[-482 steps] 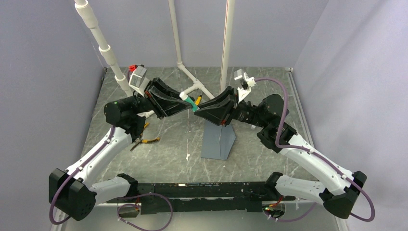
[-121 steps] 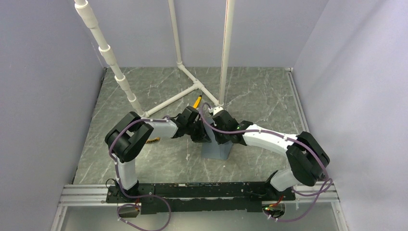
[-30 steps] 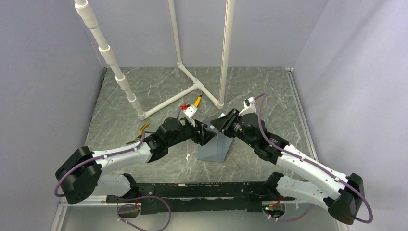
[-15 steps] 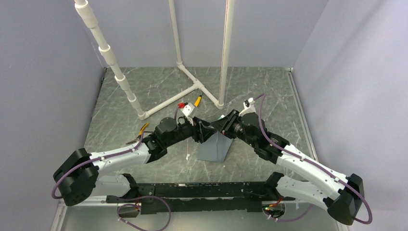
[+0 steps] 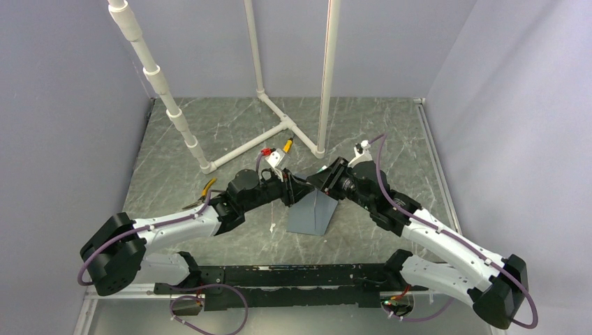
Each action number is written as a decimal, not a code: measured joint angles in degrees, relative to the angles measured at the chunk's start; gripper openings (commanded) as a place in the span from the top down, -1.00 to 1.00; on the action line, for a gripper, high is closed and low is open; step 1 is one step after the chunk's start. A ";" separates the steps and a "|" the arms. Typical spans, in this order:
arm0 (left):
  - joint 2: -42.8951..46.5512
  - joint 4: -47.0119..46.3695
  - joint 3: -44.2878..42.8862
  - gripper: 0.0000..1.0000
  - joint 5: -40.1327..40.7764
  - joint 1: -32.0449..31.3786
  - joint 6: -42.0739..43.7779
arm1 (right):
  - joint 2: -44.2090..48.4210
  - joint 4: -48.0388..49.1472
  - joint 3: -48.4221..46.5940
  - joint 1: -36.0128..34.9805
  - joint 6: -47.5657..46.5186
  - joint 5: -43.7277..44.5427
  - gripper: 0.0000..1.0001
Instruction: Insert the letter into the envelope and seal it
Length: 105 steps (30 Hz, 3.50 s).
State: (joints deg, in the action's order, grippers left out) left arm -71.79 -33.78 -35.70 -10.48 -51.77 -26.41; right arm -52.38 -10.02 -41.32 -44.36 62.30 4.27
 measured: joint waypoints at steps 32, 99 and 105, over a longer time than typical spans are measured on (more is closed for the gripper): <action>2.34 13.81 -3.21 0.95 -10.16 0.37 13.53 | 3.08 -1.53 0.85 4.20 -10.99 -15.56 0.09; -20.24 23.15 -1.70 0.95 4.35 0.48 -22.51 | -28.70 19.63 7.54 -16.92 -33.14 34.27 1.00; -20.35 23.26 -1.77 0.95 4.48 0.57 -24.41 | -31.76 20.00 7.54 -16.92 -32.06 33.99 1.00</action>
State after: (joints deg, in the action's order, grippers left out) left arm -92.14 -10.52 -37.47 -6.00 -51.20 -50.83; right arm -84.14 9.98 -33.78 -61.28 30.24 38.26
